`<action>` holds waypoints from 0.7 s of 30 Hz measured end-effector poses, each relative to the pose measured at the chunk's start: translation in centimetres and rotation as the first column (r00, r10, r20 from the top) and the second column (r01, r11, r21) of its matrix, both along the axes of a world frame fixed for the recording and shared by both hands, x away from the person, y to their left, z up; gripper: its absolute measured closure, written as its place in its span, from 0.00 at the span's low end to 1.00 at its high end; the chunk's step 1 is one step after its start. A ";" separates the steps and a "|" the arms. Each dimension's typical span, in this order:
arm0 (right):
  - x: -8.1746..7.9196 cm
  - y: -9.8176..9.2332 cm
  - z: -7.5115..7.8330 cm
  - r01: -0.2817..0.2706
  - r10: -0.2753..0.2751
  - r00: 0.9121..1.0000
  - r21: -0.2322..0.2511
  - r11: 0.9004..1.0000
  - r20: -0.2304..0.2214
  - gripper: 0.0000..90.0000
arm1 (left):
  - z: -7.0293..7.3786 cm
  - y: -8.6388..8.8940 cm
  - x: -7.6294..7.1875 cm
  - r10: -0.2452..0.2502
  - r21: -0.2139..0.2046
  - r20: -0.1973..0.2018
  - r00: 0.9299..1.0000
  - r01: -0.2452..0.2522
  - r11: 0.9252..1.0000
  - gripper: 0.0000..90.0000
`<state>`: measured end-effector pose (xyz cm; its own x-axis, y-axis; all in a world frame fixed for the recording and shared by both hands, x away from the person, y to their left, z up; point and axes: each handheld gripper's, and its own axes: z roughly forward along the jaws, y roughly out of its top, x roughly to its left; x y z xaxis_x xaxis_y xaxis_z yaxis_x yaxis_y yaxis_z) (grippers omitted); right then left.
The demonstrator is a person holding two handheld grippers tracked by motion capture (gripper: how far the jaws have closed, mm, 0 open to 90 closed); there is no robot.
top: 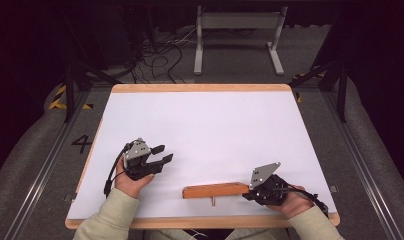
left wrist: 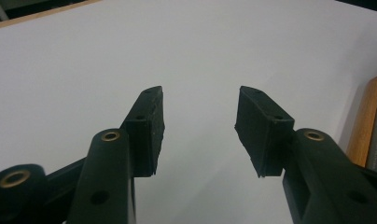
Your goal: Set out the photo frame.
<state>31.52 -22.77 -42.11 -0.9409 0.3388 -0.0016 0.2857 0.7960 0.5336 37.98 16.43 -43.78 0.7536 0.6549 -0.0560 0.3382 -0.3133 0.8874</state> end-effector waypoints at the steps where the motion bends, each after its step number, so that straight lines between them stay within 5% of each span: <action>1: 0.0 0.1 -0.1 0.005 -0.005 1.000 0.009 1.000 -0.010 1.00 | 0.0 0.0 0.0 -0.002 0.000 0.000 1.000 0.002 1.000 0.58; 10: 1.1 0.0 -1.1 0.023 -0.018 0.999 0.090 0.996 -0.051 1.00 | -0.1 0.2 0.0 0.004 0.004 -0.003 1.000 -0.004 1.000 0.58; 21: 2.9 0.9 -0.9 0.120 -0.115 0.992 0.159 0.980 -0.043 1.00 | -0.3 0.8 -0.3 0.021 0.010 -0.006 1.000 -0.021 1.000 0.58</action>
